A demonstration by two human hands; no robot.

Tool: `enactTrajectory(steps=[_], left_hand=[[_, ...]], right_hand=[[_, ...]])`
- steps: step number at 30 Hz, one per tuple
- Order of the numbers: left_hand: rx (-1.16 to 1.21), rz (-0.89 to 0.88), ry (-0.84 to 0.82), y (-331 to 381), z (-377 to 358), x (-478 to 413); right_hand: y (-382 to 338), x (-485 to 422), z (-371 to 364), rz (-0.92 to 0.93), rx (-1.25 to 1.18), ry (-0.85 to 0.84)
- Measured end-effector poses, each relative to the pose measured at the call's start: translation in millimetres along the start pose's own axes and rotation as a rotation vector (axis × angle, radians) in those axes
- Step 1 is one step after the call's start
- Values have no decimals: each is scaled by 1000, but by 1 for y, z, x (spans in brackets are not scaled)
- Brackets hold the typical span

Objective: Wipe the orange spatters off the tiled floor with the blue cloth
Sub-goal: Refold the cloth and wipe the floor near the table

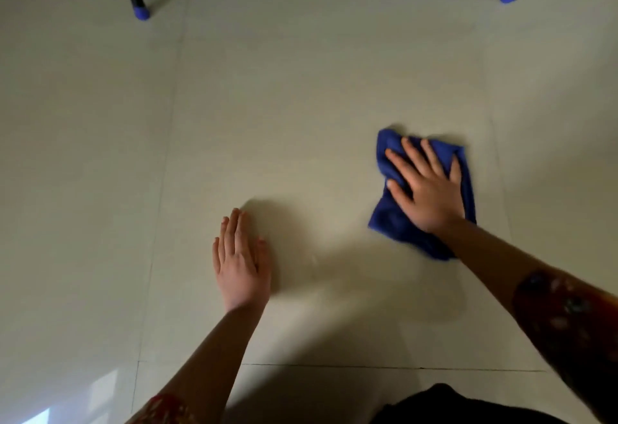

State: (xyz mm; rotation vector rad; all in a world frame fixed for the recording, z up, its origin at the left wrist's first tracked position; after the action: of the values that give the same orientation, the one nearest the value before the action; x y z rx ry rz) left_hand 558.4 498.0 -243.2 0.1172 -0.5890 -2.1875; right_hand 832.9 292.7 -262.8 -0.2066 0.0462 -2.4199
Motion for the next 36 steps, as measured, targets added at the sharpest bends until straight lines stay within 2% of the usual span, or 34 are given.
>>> enactTrajectory(steps=[3,5,8,10,12,14,16,19,21,22,24,26,27,29,33,35,36], left_hand=[[23,52,48,-19,10,16],[12,79,78,-37,17,25],[41,126,135,-60,23,34],[112,185,213,-71,28,35],[153,229,254,-75,30,34],[138,193,213,-68,29,32],[101,128,127,-53,24,32],[54,-13,10,-18,12,36],[47,-132,-71,16,-3,35],[48,-189,-115,35,-13,34],[59,-271,-181,64,-27,32],[45,-357,-265,94,-43,33],[19,-390,-308,106,-50,34],[-40,-461,-378,123,-65,38],[-100,-561,-457,159,-91,51],[-106,-596,-474,176,-100,52],[-108,-604,-477,183,-104,52]], right_hand=[[-30,-65,6,-71,-28,12],[-87,-96,11,12,-38,0],[-196,-79,-6,343,-28,-94],[-249,-14,-20,655,-23,-104],[-251,67,-28,951,15,-101],[-204,114,-30,1056,46,-144],[-135,104,-23,949,60,-81],[-44,31,-8,440,36,15],[-22,2,2,134,-17,29],[-22,3,3,53,-50,33],[-48,36,-3,118,-82,60],[-55,109,-19,312,-39,-35],[-42,144,-23,351,-31,-83],[18,188,-21,176,-84,-75],[153,168,-7,-532,-152,-23],[162,130,-1,-700,-200,-15],[150,117,0,-681,-203,-10]])
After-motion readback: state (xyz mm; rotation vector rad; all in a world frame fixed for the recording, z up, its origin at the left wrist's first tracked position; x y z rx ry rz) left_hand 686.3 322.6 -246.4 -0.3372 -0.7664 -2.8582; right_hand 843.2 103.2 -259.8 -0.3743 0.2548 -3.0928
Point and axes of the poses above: each hand's wrist, its own x-axis away from the middle knuckle, its own z-axis out of the back of the hand, y = z × x, the point moved 5 cm from there along -x, towards the middle knuckle, and after that the axes turned 4 degrees about -y, right-handed, at the moved point
